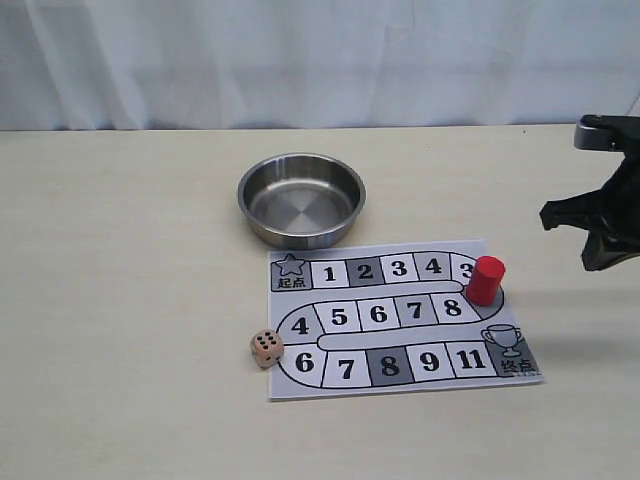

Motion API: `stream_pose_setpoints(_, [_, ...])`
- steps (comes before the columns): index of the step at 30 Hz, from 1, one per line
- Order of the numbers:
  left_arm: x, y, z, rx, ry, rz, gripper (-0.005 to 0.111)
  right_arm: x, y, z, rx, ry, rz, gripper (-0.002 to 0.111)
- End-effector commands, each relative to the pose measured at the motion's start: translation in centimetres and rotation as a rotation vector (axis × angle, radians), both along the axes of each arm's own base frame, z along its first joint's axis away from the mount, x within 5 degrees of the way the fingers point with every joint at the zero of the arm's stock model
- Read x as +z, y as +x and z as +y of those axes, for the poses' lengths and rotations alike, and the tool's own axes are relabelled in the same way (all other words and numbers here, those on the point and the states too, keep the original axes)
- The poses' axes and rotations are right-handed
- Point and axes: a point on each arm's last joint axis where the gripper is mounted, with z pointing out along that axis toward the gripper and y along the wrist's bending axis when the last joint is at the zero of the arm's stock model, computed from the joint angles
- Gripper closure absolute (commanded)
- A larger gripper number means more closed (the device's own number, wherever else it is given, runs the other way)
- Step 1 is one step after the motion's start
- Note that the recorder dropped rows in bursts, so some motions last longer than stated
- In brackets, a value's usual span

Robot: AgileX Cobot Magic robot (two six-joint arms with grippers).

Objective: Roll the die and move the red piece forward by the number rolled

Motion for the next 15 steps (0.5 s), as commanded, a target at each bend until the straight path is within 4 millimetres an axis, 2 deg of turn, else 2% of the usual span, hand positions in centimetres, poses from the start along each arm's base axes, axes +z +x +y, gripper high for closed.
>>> stream_pose_setpoints(1, [-0.1,0.1,0.0,-0.001,-0.002,0.005,0.107,0.3,0.1,0.4,0.08,0.064,-0.024,0.104])
stream_pose_setpoints(10, [-0.1,0.1,0.0,-0.001,-0.002,0.005,0.107,0.6,-0.3,-0.1,0.04,0.013,-0.005,0.104])
stream_pose_setpoints(15, [-0.1,0.1,0.0,-0.001,-0.002,0.005,0.107,3.2,-1.8,-0.6,0.019,-0.054,-0.074,0.104])
